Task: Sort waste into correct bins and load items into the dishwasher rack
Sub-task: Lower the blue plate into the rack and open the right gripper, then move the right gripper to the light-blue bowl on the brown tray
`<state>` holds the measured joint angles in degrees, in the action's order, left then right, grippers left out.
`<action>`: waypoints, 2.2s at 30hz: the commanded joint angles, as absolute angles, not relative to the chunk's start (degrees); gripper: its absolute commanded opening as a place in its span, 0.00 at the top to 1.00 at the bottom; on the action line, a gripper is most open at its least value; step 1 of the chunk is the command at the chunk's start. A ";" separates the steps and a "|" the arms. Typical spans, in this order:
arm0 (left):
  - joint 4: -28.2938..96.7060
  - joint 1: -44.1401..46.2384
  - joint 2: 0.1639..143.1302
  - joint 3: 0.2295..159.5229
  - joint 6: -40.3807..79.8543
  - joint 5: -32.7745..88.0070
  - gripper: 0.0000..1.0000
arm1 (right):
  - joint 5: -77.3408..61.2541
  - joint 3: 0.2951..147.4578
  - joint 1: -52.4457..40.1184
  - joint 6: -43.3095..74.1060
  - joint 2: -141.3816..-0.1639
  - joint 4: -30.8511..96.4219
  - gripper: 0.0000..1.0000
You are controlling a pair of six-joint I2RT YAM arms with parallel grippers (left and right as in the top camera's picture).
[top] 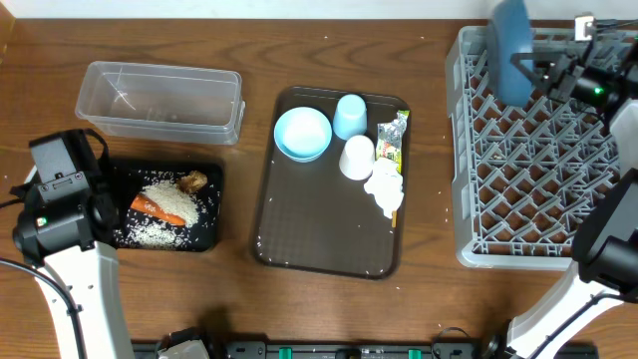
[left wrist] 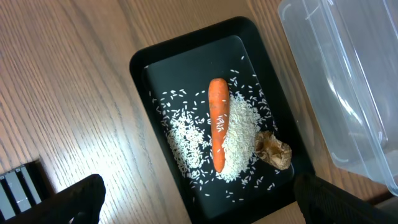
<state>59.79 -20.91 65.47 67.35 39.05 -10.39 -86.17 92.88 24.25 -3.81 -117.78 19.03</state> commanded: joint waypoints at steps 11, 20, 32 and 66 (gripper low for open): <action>59.94 -21.21 65.47 68.58 39.53 -10.26 0.02 | -76.42 93.65 31.24 6.76 -117.69 18.83 0.96; 59.94 -21.21 65.47 68.58 39.53 -10.26 0.02 | -63.00 93.65 34.79 12.40 -110.96 22.50 0.49; 59.94 -21.21 65.47 68.58 39.55 -10.26 0.02 | -30.20 93.65 31.77 12.34 -90.26 38.52 0.27; 59.94 -21.21 65.47 68.58 39.53 -10.26 0.02 | 0.56 93.65 -38.39 -7.01 -114.39 31.33 0.05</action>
